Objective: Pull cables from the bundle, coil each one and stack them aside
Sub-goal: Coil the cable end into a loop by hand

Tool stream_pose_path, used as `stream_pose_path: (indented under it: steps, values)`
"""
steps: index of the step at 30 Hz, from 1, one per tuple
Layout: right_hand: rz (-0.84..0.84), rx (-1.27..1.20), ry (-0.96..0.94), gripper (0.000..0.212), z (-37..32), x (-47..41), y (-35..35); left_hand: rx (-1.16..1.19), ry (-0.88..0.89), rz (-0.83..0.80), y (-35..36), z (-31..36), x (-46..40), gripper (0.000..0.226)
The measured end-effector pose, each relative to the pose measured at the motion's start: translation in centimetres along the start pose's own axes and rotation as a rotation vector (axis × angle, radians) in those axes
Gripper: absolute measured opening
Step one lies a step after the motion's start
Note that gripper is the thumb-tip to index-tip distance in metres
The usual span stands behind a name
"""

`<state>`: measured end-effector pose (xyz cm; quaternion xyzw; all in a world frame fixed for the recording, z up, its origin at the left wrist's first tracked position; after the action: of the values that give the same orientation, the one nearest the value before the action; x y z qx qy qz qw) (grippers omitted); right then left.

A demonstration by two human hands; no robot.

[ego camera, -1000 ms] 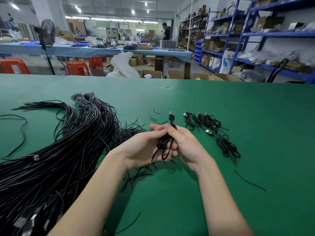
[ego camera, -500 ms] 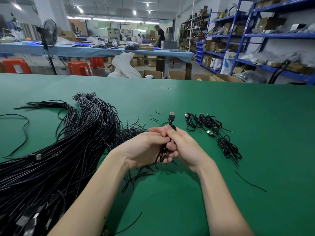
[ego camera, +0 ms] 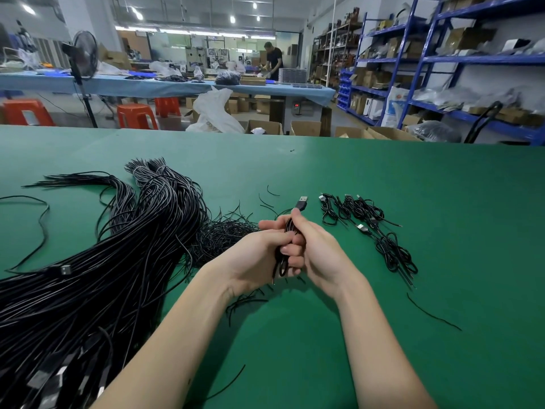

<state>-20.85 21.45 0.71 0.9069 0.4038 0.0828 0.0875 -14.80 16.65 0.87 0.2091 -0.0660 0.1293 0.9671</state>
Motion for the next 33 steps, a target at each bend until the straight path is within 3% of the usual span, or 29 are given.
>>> stream_pose_path:
  steps: [3, 7, 14, 23, 33]
  values:
    - [0.097, 0.012, -0.007, 0.047, 0.1, -0.4, -1.4, 0.004, 0.085, 0.098, -1.2, 0.4, -0.3, 0.024]
    - [0.335, 0.293, -0.09, 0.028, -0.2, -0.3, -4.2, 0.137, 0.157, 0.291, -3.5, 0.9, -0.5, 0.023]
    - [0.152, 0.524, -0.148, 0.021, -0.4, 0.4, -1.1, 0.53, 0.225, 0.428, -4.2, 1.1, -0.6, 0.029]
    - [0.14, 0.306, 0.027, 0.013, 1.4, 0.0, 0.4, 0.562, 0.293, 0.486, -4.2, 1.3, -0.8, 0.028]
    - [0.0, 0.292, 0.134, 0.022, 2.0, 0.0, 0.0, 0.579, 0.33, 0.525, -4.8, 1.5, -0.8, 0.029]
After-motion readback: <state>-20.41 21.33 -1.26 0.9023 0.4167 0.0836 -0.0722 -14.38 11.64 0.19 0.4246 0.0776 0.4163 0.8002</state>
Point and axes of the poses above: each hand's wrist, its own x-axis away from the middle knuckle, its own y-axis out of the palm, z = x × y, the point moved 6 cm from there along -x, towards the middle knuckle, and after that the axes turned 9 degrees about z, right-handed, at the moved point
